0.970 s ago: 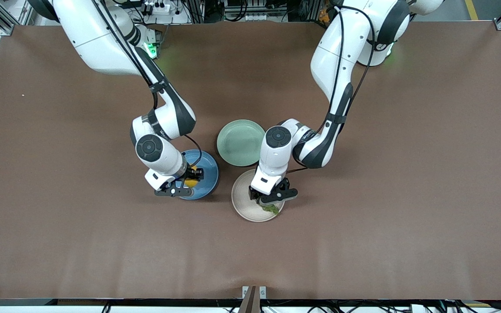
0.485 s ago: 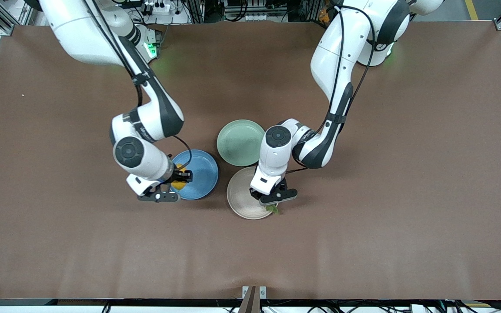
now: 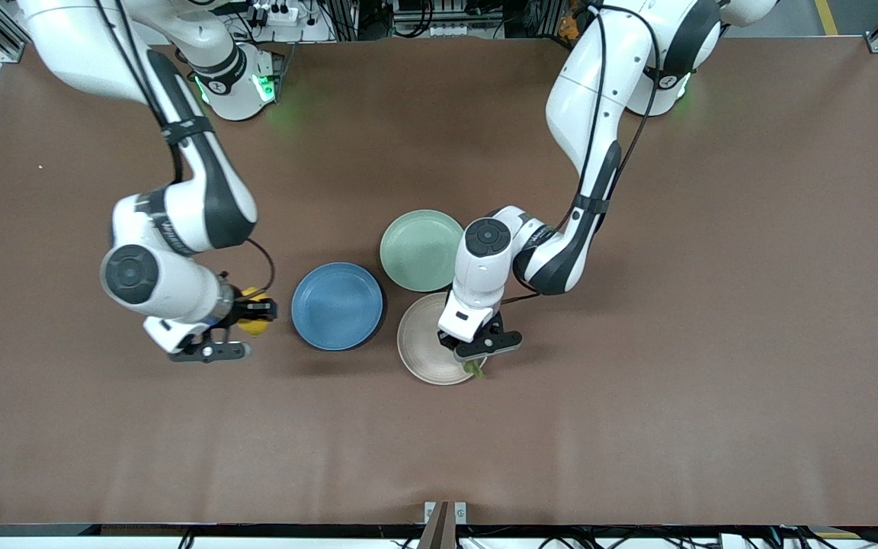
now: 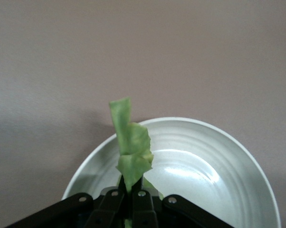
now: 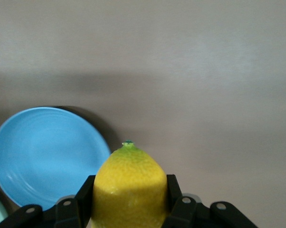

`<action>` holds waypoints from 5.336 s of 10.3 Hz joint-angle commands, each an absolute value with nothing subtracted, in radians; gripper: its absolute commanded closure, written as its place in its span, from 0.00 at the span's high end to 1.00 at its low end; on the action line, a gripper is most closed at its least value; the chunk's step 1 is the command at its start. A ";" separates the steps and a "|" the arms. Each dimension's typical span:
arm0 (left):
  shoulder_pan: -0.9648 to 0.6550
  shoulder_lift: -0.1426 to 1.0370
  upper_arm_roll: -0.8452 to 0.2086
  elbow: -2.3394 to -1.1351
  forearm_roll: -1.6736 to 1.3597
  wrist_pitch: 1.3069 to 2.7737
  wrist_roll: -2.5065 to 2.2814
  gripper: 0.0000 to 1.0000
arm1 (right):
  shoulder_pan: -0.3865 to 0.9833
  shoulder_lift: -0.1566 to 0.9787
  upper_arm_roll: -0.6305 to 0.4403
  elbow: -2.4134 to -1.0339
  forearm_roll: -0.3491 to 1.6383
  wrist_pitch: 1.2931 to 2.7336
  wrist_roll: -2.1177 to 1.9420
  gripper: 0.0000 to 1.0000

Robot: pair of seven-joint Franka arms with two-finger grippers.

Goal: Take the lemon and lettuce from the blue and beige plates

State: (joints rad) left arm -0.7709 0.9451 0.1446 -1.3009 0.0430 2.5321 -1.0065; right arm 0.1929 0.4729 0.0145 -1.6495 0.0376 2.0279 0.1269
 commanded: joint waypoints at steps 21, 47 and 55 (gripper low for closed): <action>-0.233 0.428 0.032 -1.425 -0.126 1.796 -0.356 0.00 | 0.046 0.440 -0.123 -2.125 0.043 2.542 -0.218 0.16; 0.039 0.287 -0.164 -1.759 0.047 2.088 -0.241 1.00 | 0.054 0.089 -0.118 -1.835 0.036 1.858 -0.081 1.00; 0.026 0.057 -0.170 -1.728 0.035 1.898 -0.241 1.00 | 0.055 0.081 -0.127 -1.462 0.021 1.464 -0.083 1.00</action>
